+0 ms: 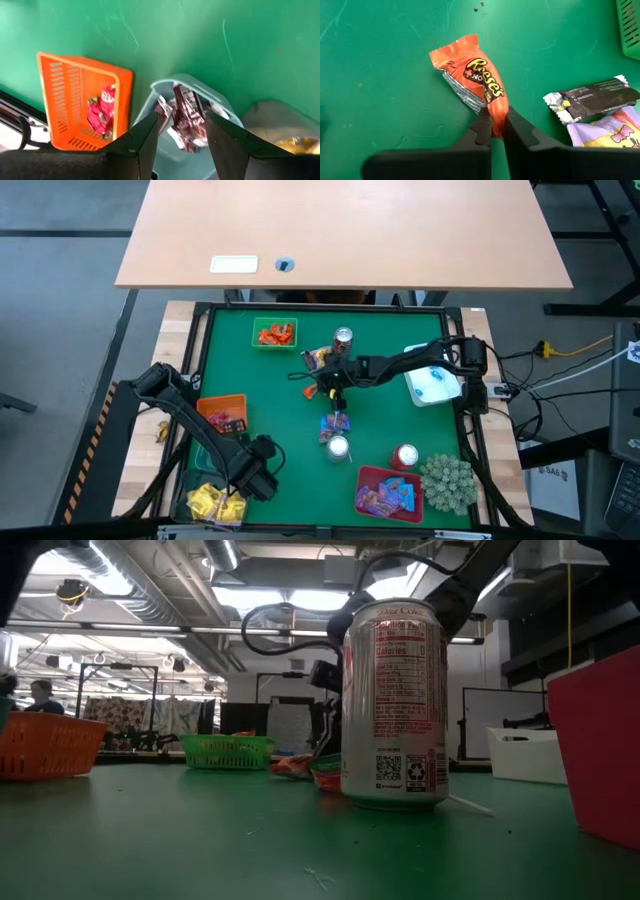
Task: Sort candy
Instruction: Put the orange chocolate into the green bin
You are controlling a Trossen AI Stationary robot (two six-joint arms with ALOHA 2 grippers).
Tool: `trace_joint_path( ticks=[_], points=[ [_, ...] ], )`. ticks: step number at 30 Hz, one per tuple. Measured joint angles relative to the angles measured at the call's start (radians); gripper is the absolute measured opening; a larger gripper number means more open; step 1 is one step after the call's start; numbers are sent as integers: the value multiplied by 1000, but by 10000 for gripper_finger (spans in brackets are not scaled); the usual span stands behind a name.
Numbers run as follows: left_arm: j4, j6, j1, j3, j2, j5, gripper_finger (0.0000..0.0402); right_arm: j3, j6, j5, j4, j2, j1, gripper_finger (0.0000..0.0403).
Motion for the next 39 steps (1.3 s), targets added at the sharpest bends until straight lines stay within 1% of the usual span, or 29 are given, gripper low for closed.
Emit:
trace_joint_path(
  ticks=[3, 8, 11, 16, 23, 27, 29, 33, 37, 39],
  points=[
    [0, 0, 0, 0, 0, -24, 151, 28, 0, 0, -25, 3, 0, 9],
    [4, 0, 0, 0, 0, -31, 151, 132, 0, 0, -80, 3, 0, 25],
    [17, 0, 0, 0, 0, -31, 151, 189, -3, 0, -83, 3, -2, 21],
    [24, 0, 0, 0, 0, -34, 151, 274, -75, 1, -19, 2, -30, 8],
    [27, 0, 1, 0, 0, -34, 151, 325, -101, -1, 114, 2, -123, 18],
    [28, 2, 2, 0, 0, -40, 151, 337, -101, -57, 222, 20, -173, 13],
    [29, 2, 2, 0, 0, -53, 151, 362, -97, -88, 296, 54, -190, 12],
    [44, 2, 5, -1, 0, -62, 151, 433, -82, -113, 307, 135, -207, 17],
    [56, 2, 9, -1, 0, -69, 151, 511, -54, -104, 303, 219, -217, 22],
    [62, 2, 14, -1, 0, -81, 151, 541, -49, -67, 283, 245, -216, 24]
  ],
)
